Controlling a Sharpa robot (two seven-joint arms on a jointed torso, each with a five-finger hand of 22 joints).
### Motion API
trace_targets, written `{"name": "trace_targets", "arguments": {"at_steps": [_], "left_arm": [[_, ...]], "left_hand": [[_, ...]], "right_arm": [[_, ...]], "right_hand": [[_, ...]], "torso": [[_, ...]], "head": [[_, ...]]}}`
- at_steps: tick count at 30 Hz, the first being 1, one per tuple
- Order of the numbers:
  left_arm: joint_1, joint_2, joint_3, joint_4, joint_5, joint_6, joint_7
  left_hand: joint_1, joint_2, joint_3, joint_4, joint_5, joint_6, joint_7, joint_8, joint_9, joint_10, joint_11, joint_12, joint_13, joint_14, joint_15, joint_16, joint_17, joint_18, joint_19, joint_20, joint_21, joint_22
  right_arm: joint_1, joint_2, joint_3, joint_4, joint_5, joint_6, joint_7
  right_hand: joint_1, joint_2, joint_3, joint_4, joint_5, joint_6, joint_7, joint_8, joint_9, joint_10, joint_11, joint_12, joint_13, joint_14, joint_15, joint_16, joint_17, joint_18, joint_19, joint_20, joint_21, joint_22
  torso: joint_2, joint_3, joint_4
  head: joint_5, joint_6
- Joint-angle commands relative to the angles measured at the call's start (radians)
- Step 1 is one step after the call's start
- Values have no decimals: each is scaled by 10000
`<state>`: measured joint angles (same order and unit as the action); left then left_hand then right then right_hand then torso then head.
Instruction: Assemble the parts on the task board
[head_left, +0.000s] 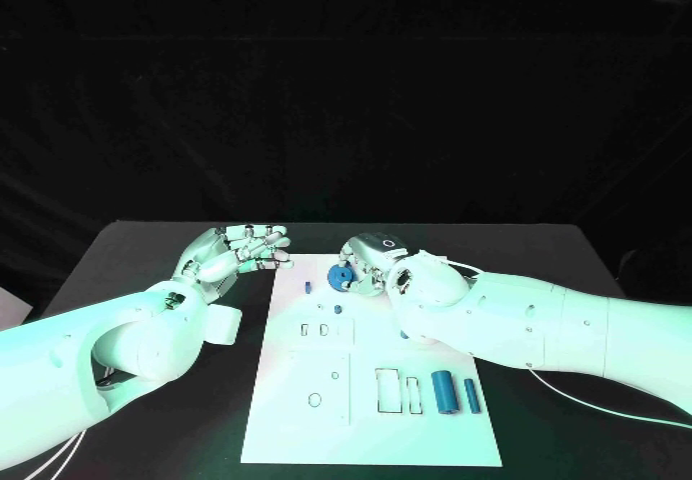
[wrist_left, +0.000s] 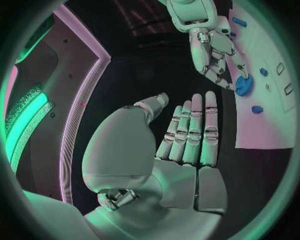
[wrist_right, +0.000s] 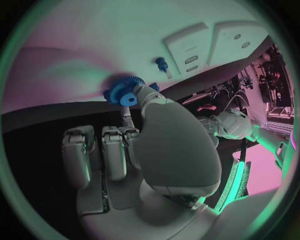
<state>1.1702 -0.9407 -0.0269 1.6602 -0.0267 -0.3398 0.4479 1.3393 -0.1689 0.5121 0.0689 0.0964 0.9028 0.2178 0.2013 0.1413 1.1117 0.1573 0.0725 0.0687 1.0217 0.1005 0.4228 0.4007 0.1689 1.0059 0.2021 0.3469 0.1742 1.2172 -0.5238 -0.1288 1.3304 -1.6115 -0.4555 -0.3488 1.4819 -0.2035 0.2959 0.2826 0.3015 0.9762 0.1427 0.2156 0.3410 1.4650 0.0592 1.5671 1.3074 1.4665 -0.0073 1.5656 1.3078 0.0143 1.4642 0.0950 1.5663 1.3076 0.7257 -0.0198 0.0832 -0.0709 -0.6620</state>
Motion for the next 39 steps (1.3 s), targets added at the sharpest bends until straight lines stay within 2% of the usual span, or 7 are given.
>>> {"name": "trace_targets", "arguments": {"at_steps": [1,8,16,19,22,32,39], "left_arm": [[28,9,11,28,-19,204,28],[29,-1,11,33,-22,214,12],[30,-10,11,41,-30,214,-1],[30,-16,11,43,-32,212,-3],[30,-21,11,45,-34,212,-6],[32,-30,11,50,-35,210,-18],[32,-39,11,52,-38,196,-29]], "left_hand": [[13,22,46,7,-10,85,-10,47,15,60,-15,-62,-4,-44,9,33,9,97,-69,-24,32,8],[13,22,46,7,-10,85,-10,47,15,60,-15,-62,-4,-44,9,33,9,97,-69,-24,32,8],[13,22,46,7,-10,85,-10,47,15,60,-15,-62,-4,-44,9,33,9,97,-69,-24,32,8],[13,22,46,7,-10,85,-10,47,15,60,-15,-62,-4,-44,9,33,9,97,-69,-24,32,8],[13,22,46,7,-10,85,-10,47,15,60,-15,-62,-4,-44,9,33,9,97,-69,-24,32,8],[12,21,48,6,-10,85,-10,47,15,60,-14,-62,-4,-48,9,36,11,97,-72,-24,36,10],[29,34,85,-14,-4,83,-10,49,15,55,-15,-66,-7,-87,9,72,35,95,-101,-27,71,34]], "right_arm": [[-9,41,0,-106,-169,196,-259],[-10,136,0,-227,-142,178,-279],[-11,235,-9,-324,154,364,-72],[-11,228,-13,-323,274,459,-19],[-11,213,-17,-325,406,623,18],[-11,151,-30,-320,698,1111,72],[-13,59,-42,-305,787,1251,40]], "right_hand": [[-43,-48,69,-18,-43,73,-55,56,7,1058,-43,37,2634,1042,-80,52,2630,-143,1065,-49,45,2632],[-126,-122,118,-11,-115,-3,-24,-13,-16,1058,-17,37,2634,1042,-61,52,2630,-143,1065,-36,45,2632],[-806,-394,-359,56,-688,-805,199,-656,-234,963,202,-74,2535,1042,141,52,2630,-143,1065,152,45,2632],[-1276,-229,-1122,88,-1281,-787,222,-763,-242,953,226,-86,2526,1042,167,52,2630,-143,1065,190,45,2632],[-1798,-39,-1610,120,-1289,-718,232,-811,-237,966,243,-71,2540,1042,183,52,2630,-143,1065,203,45,2632],[-2441,376,-1647,108,-865,-330,170,-715,-168,1058,191,37,2634,1042,149,52,2630,-143,1065,182,45,2632],[-2417,448,-1543,97,-711,-254,143,-695,-155,1058,168,37,2634,1042,124,52,2630,-143,1065,162,45,2632]], "torso": [[1,-2,3],[-4,-3,-8],[-11,-2,1],[-12,-6,-2],[-8,-5,-11],[-19,0,-4],[-16,1,-14]], "head": [[-6,-2],[-10,-3],[-8,-12],[-6,-17],[4,-12],[-4,-22],[4,-12]]}}
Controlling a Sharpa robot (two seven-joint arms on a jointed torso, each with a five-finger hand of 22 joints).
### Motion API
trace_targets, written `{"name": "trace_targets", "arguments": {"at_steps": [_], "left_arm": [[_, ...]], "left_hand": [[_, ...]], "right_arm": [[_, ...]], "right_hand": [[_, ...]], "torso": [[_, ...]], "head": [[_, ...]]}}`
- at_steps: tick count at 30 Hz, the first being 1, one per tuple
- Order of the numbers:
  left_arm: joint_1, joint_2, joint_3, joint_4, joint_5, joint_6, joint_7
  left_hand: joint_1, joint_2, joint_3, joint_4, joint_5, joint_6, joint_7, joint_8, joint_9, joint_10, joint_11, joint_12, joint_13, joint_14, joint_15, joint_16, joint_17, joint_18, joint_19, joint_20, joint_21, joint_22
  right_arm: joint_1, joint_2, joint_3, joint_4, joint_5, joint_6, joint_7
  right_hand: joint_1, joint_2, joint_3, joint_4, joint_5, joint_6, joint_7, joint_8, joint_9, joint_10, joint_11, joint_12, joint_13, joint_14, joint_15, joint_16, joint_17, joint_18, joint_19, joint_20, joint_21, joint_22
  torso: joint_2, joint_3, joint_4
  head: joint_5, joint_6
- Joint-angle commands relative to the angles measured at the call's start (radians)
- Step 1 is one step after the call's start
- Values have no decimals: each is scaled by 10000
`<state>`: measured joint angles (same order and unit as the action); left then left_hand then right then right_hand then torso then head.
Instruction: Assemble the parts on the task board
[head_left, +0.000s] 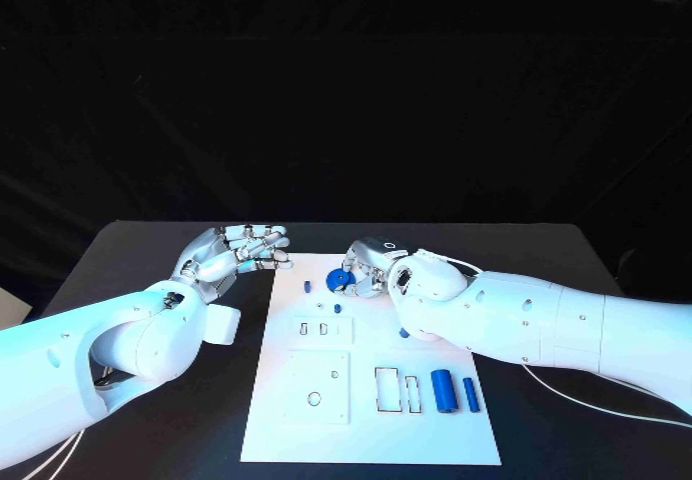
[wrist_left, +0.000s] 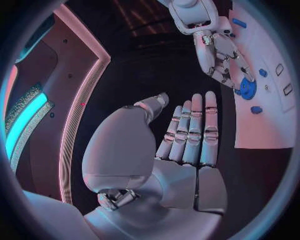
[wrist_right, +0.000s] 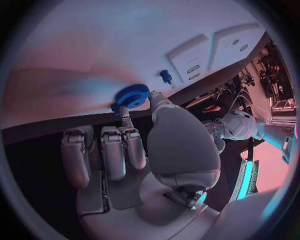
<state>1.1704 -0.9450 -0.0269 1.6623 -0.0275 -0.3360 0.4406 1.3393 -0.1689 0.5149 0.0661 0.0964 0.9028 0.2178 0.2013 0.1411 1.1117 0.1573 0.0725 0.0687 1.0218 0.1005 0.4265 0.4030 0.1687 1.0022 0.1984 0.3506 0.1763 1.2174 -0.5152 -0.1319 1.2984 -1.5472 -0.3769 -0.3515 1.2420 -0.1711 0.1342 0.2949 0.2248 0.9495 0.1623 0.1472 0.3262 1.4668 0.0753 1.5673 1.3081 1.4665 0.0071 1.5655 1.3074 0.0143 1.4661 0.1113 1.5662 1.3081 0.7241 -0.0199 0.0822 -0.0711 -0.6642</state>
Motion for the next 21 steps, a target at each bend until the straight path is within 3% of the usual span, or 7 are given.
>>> {"name": "trace_targets", "arguments": {"at_steps": [1,11,15,21], "left_arm": [[30,1,10,32,-30,158,43],[31,-18,10,32,-31,153,44],[30,-30,10,15,-31,151,46],[30,-54,10,-16,-32,149,55]], "left_hand": [[39,38,68,5,-2,82,-10,49,17,56,-15,-66,-7,-94,8,41,17,97,-69,9,42,19],[48,42,78,-3,-1,83,-11,49,17,55,-16,-67,-8,-100,7,48,21,97,-74,7,50,24],[48,42,78,-3,-1,83,-11,49,17,55,-16,-67,-8,-100,7,48,21,97,-74,7,50,24],[48,42,78,-3,-1,83,-11,49,17,55,-16,-67,-8,-100,7,48,21,97,-74,7,50,24]], "right_arm": [[-16,-45,-12,18,145,456,52],[-37,-426,-18,349,71,129,-4],[-41,-887,-11,815,45,-445,62],[139,-2051,59,1719,621,-1413,708]], "right_hand": [[-17,123,74,-27,56,13,-53,-11,-8,1040,7,35,2627,1043,-20,53,2634,-143,1047,-1,46,2627],[13,122,118,-39,137,41,-67,-5,-3,1040,-6,35,2627,1043,-31,53,2634,-143,1047,-11,46,2627],[57,94,145,-47,181,66,-78,1,1,1040,-16,35,2627,1043,-40,53,2634,-143,1047,-19,46,2627],[244,26,252,-64,281,133,-101,18,12,1040,-40,35,2627,1043,-73,53,2634,-143,1047,-49,46,2627]], "torso": [[-1,2,-6],[3,9,-3],[5,18,-7],[-20,12,-78]], "head": [[9,12],[18,21],[19,42],[-2,94]]}}
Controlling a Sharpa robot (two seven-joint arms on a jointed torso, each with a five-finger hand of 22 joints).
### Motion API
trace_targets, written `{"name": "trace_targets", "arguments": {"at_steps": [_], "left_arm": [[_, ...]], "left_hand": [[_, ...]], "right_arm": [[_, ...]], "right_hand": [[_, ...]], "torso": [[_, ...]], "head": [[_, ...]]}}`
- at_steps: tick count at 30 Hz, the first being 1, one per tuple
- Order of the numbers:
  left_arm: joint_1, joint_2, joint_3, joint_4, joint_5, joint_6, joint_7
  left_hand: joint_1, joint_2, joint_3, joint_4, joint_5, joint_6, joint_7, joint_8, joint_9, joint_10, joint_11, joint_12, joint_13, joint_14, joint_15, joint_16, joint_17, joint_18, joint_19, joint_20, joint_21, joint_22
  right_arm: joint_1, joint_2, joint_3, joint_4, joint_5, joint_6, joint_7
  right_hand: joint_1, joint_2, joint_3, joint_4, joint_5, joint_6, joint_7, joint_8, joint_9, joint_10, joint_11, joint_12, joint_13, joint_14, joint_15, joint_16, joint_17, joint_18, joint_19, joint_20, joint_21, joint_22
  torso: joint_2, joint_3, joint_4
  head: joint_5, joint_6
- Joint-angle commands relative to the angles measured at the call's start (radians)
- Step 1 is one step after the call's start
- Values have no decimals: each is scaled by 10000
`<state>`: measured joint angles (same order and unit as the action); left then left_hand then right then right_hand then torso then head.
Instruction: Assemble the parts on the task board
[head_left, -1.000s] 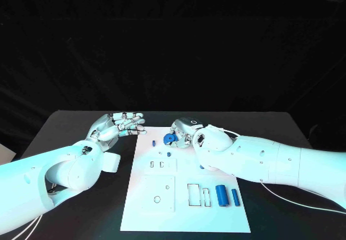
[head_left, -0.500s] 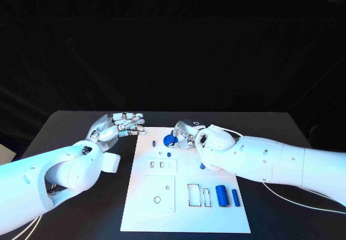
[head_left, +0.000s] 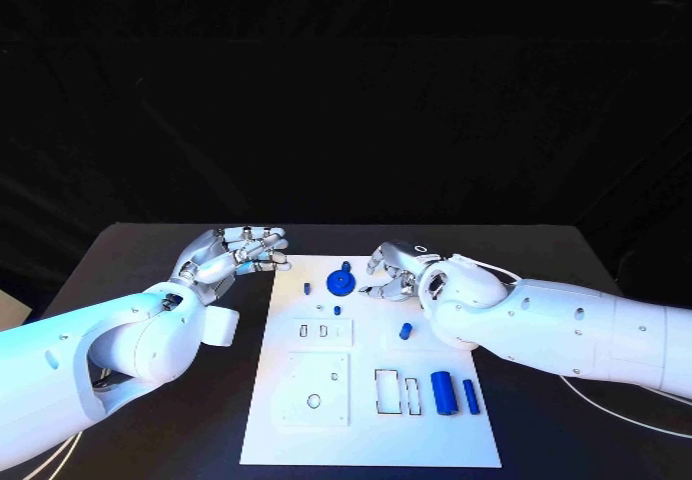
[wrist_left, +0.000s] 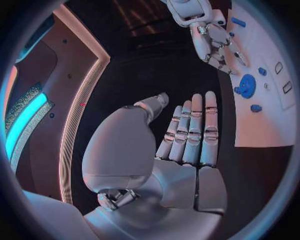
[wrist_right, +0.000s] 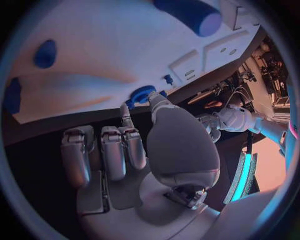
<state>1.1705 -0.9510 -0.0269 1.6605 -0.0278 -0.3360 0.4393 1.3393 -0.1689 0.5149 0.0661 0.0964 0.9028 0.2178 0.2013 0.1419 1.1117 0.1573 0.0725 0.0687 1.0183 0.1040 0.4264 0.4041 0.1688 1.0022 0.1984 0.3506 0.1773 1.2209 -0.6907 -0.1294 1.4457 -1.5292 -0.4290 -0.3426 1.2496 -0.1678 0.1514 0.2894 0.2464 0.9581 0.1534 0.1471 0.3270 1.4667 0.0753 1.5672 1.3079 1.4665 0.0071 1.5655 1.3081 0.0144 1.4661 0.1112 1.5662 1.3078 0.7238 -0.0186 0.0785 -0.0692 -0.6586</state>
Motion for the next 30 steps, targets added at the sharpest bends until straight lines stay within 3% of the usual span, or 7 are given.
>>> {"name": "trace_targets", "arguments": {"at_steps": [1,8,12,19,26,30], "left_arm": [[29,4,10,-4,-29,150,69],[28,-3,9,-74,-28,155,82],[26,4,8,-93,-28,174,83],[24,21,7,-116,-28,197,83],[22,40,7,-154,-29,213,81],[21,56,6,-182,-32,221,81]], "left_hand": [[48,42,78,-3,-1,83,-11,50,9,55,-16,-67,-8,-65,-27,49,10,97,-74,7,50,15],[62,43,98,-22,-1,82,-10,51,9,54,-15,-68,-9,-81,-27,66,21,96,-88,4,72,30],[62,43,98,-22,-1,82,-10,51,9,54,-15,-68,-9,-81,-27,66,21,96,-88,4,72,30],[62,43,98,-22,-1,82,-10,51,9,54,-15,-68,-9,-81,-27,66,21,96,-88,4,72,30],[67,36,104,-33,-3,82,-11,51,9,56,-15,-67,-9,-87,-28,77,28,95,-94,3,85,38],[67,36,104,-33,-3,82,-11,51,9,56,-15,-67,-9,-87,-28,77,28,95,-94,3,85,38]], "right_arm": [[156,-481,42,355,634,-946,813],[461,-1960,76,851,2490,-621,2520],[494,-2508,77,758,2994,-256,3032],[365,-3013,67,327,3283,327,3618],[134,-3065,63,-27,3203,562,3678],[30,-2996,61,-163,3158,687,3632]], "right_hand": [[237,-20,112,-14,67,29,-9,4,-1,1041,-38,36,2629,1043,-75,53,2627,-144,1047,-54,46,2630],[1128,-257,351,-95,-206,-99,53,-132,-41,983,12,-35,2572,1043,-48,53,2627,-144,1047,-43,46,2630],[1617,-481,352,-174,-234,-133,79,-181,-53,856,35,-192,2448,1043,-28,53,2627,-102,957,-22,-100,2518],[2147,-627,388,-251,-209,-165,53,-230,-63,813,17,-246,2409,1043,-53,53,2627,-76,901,-35,-193,2451],[2283,-692,381,-267,-195,-216,59,-268,-74,790,14,-275,2388,1043,-49,53,2627,-81,912,-38,-176,2465],[2299,-713,366,-261,-194,-241,65,-283,-79,783,18,-284,2382,1043,-42,53,2627,-85,920,-35,-163,2474]], "torso": [[-22,10,-56],[-83,69,-193],[-98,107,-225],[-108,167,-270],[-87,170,-236],[-98,128,-195]], "head": [[-14,41],[-38,41],[-46,2],[-60,-13],[-41,-37],[-56,-85]]}}
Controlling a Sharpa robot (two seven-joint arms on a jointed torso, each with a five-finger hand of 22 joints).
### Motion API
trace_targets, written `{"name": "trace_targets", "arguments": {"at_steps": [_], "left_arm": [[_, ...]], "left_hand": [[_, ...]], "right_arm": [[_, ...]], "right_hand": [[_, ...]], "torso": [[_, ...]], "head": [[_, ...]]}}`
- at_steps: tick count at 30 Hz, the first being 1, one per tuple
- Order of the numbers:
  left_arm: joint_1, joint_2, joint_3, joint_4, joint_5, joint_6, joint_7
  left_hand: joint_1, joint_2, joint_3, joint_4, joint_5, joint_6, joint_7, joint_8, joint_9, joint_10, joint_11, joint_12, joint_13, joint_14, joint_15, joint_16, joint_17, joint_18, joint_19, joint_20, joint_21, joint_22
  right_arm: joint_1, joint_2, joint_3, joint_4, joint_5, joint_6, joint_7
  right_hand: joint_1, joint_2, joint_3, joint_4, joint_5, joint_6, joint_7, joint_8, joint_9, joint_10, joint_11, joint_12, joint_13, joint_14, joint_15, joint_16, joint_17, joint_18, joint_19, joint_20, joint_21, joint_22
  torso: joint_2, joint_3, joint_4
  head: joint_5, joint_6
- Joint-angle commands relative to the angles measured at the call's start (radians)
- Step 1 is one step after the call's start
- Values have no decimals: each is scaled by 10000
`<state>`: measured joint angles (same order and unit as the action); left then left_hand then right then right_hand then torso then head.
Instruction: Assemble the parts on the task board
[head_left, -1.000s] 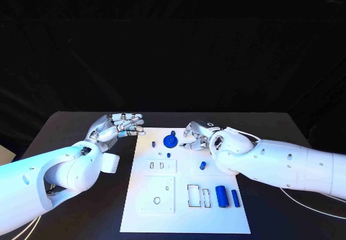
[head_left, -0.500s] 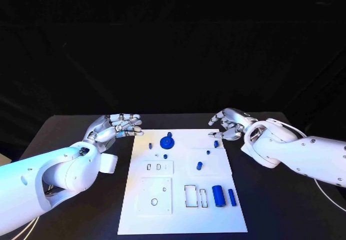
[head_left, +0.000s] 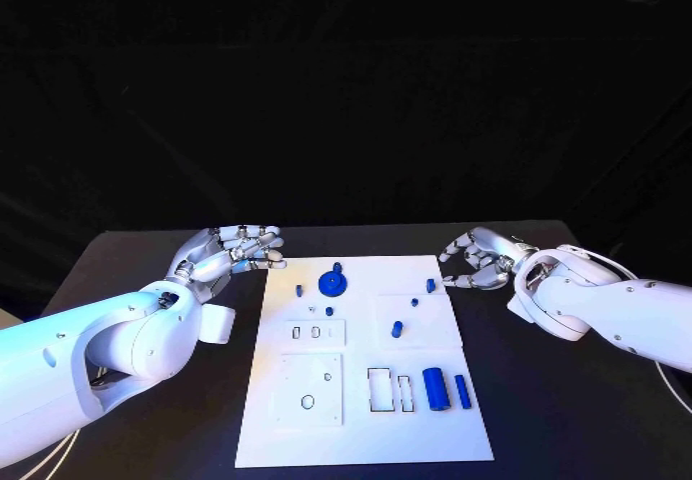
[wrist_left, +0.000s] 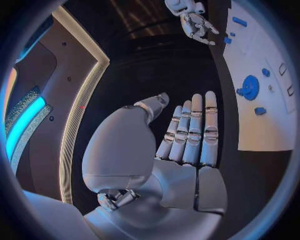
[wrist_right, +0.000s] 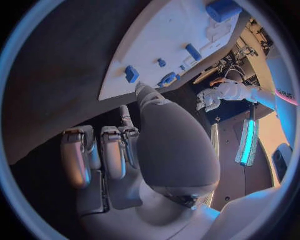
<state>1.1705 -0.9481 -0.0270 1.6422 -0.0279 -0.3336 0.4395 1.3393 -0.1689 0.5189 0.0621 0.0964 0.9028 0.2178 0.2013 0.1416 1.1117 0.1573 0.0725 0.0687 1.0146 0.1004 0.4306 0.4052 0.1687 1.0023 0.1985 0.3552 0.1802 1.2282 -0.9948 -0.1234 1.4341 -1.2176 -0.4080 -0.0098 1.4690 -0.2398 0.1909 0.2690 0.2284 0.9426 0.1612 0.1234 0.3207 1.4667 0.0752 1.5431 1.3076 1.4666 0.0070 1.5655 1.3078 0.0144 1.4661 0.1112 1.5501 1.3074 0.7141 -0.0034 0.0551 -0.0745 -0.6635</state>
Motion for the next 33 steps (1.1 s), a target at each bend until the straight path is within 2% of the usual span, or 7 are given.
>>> {"name": "trace_targets", "arguments": {"at_steps": [1,10,19,27,33], "left_arm": [[20,31,8,-8,-32,199,79],[20,31,8,-20,-49,205,76],[20,26,8,-26,-66,207,70],[20,24,8,-35,-71,203,65],[20,27,8,-38,-77,202,58]], "left_hand": [[67,36,63,8,-3,82,-11,51,12,56,-15,-67,-9,-50,8,36,17,96,-95,2,39,8],[67,36,63,8,-3,82,-11,51,12,56,-15,-67,-9,-50,8,36,17,96,-95,2,39,8],[67,36,63,8,-3,82,-11,51,12,56,-15,-67,-9,-50,8,36,17,96,-95,2,39,8],[67,36,63,8,-3,82,-11,51,12,56,-15,-67,-9,-50,8,36,17,96,-95,2,39,8],[67,31,79,-7,-6,83,-7,53,13,57,-13,-67,-10,-66,9,61,32,93,-113,1,69,29]], "right_arm": [[-84,79,1,-97,32,505,284],[-336,365,0,-377,-25,463,134],[-462,637,1,-577,-38,383,-5],[-488,789,1,-724,-40,303,-75],[-498,874,2,-784,-40,335,-106]], "right_hand": [[118,1,-33,-55,-9,-97,-10,-54,-19,790,21,-35,2391,1042,-39,53,2630,-91,931,-33,17,2493],[157,18,-29,-36,52,-112,2,-65,-22,815,29,-5,2415,1042,-27,53,2630,-118,990,-27,113,2564],[176,70,-10,11,124,-84,10,-56,-15,837,38,23,2436,1042,-19,53,2630,-129,1014,-19,151,2593],[333,279,189,71,213,103,-5,18,16,916,33,119,2510,1042,-58,53,2630,-144,1047,-36,206,2634],[418,447,437,103,208,331,-79,96,37,975,-19,192,2566,1042,-173,53,2630,-144,1047,-126,206,2634]], "torso": [[-4,-30,44],[1,-43,14],[-19,-45,28],[-21,-39,3],[-26,-30,8]], "head": [[2,-46],[77,-118],[84,-177],[109,-193],[101,-194]]}}
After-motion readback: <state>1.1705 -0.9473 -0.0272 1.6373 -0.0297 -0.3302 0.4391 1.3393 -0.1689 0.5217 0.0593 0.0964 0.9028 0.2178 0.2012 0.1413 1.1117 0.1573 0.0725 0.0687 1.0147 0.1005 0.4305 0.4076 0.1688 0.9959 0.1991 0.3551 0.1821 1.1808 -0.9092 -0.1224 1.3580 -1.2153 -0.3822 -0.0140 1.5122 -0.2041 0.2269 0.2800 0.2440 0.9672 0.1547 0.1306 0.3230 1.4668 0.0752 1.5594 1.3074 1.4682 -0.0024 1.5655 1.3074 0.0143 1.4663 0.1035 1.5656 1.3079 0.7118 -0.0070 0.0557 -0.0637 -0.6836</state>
